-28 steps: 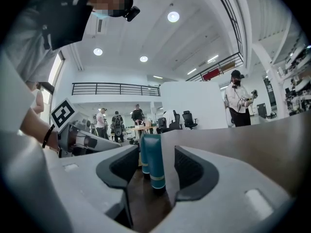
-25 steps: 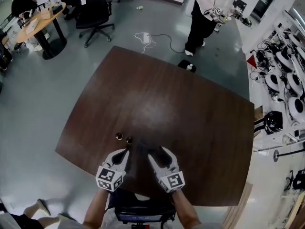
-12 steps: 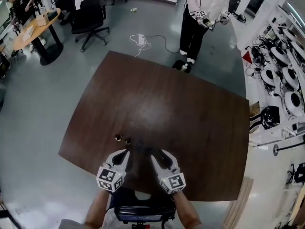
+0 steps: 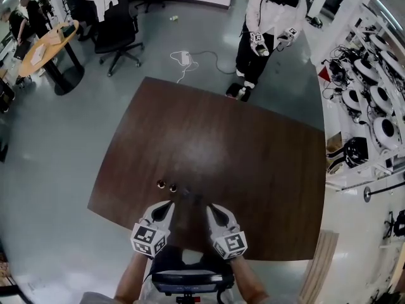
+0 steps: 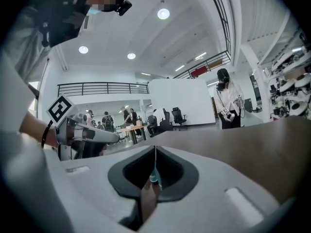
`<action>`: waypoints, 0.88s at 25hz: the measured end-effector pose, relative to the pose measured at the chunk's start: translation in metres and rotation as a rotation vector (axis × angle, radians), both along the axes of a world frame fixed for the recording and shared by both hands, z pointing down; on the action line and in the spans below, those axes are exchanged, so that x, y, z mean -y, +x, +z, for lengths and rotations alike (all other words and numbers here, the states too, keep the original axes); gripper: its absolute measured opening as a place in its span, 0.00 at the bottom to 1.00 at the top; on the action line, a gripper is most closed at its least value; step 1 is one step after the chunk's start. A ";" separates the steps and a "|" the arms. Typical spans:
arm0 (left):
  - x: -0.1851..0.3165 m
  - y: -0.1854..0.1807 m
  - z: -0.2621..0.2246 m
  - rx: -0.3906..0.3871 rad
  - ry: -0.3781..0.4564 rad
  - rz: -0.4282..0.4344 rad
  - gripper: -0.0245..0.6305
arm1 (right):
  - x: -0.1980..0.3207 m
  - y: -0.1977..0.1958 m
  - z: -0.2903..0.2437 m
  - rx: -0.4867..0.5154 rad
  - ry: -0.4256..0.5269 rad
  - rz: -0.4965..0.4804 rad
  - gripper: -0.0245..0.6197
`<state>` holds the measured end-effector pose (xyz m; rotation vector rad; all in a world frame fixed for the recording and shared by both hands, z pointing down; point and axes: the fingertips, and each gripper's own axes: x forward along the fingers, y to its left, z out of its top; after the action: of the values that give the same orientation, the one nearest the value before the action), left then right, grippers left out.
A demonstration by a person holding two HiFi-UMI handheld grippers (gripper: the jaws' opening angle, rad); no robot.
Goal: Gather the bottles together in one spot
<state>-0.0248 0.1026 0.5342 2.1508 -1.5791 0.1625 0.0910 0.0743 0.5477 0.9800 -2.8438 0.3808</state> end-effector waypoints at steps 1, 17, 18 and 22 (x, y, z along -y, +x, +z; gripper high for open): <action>0.000 0.000 -0.006 0.000 0.004 0.001 0.04 | -0.001 -0.001 -0.004 0.001 -0.002 0.000 0.04; -0.013 0.008 -0.066 0.007 0.065 -0.002 0.04 | -0.013 -0.003 -0.067 0.022 0.016 -0.039 0.04; -0.016 0.008 -0.066 0.006 0.063 -0.006 0.04 | -0.014 -0.003 -0.068 0.024 0.016 -0.041 0.04; -0.026 0.009 -0.064 0.005 0.056 -0.009 0.04 | -0.020 -0.001 -0.069 0.033 0.002 -0.043 0.04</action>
<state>-0.0155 0.1283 0.4699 2.1864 -1.6141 0.1228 0.0903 0.0943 0.4791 0.9196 -2.8901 0.3944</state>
